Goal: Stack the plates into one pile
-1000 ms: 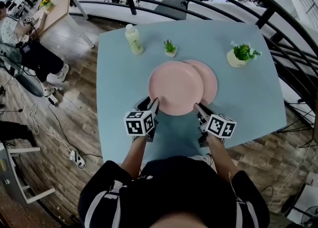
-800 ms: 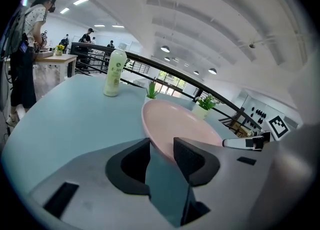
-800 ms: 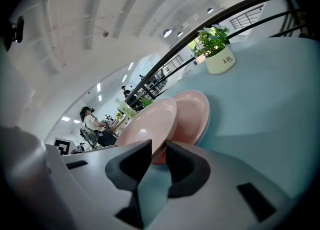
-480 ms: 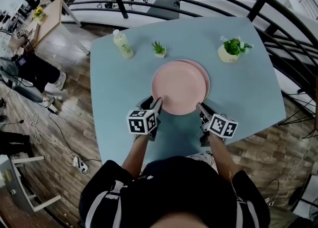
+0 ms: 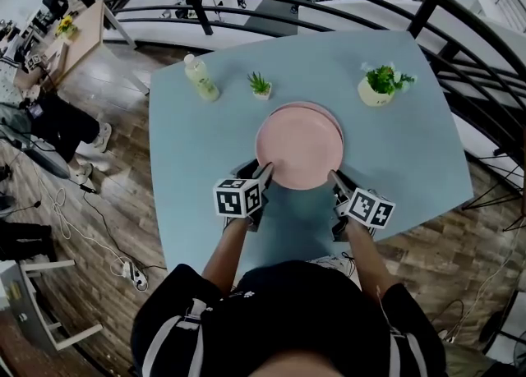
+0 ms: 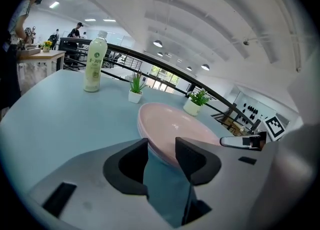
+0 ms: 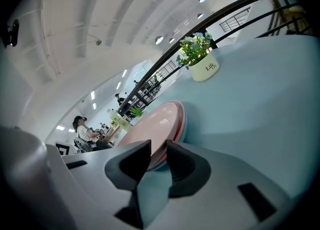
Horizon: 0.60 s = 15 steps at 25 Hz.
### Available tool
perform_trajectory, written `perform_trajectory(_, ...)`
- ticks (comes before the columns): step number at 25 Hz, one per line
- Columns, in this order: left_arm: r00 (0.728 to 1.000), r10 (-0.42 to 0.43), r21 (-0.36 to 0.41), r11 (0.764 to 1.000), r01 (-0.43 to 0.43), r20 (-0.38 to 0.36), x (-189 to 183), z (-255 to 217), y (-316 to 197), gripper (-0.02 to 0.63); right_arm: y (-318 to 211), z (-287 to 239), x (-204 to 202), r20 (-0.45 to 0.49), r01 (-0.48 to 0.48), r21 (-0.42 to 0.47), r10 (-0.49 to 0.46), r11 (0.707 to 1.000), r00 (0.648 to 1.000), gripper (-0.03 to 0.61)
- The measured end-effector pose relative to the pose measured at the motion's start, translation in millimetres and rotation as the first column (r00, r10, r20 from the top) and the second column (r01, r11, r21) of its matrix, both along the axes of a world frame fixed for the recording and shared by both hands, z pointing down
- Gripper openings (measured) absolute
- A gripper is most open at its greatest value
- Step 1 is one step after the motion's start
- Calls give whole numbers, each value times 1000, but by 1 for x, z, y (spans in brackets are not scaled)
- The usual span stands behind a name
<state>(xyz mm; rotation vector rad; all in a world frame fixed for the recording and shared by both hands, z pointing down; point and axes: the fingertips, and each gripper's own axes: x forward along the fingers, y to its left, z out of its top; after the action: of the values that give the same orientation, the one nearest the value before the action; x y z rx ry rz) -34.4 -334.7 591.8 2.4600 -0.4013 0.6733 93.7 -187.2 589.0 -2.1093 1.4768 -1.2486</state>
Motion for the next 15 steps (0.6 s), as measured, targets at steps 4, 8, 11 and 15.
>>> perform_trajectory(4, 1000, -14, -20, 1000, 14, -10, 5, 1, 0, 158, 1, 0, 7, -2, -10, 5, 10, 1000, 1000, 98)
perform_trajectory(8, 1000, -13, -10, 1000, 13, 11, 10, 3, 1, 161, 3, -1, 14, -16, -1, 8, 1, 1000, 1000, 97)
perform_trajectory(11, 999, -34, 8, 999, 34, 12, 7, -1, -3, 161, 7, -3, 21, -29, -13, 12, 13, 1000, 1000, 97)
perform_trajectory(15, 999, -40, 68, 997, 38, 23, 2, -5, -8, 160, 10, -3, 25, -16, -16, 19, 16, 1000, 1000, 97)
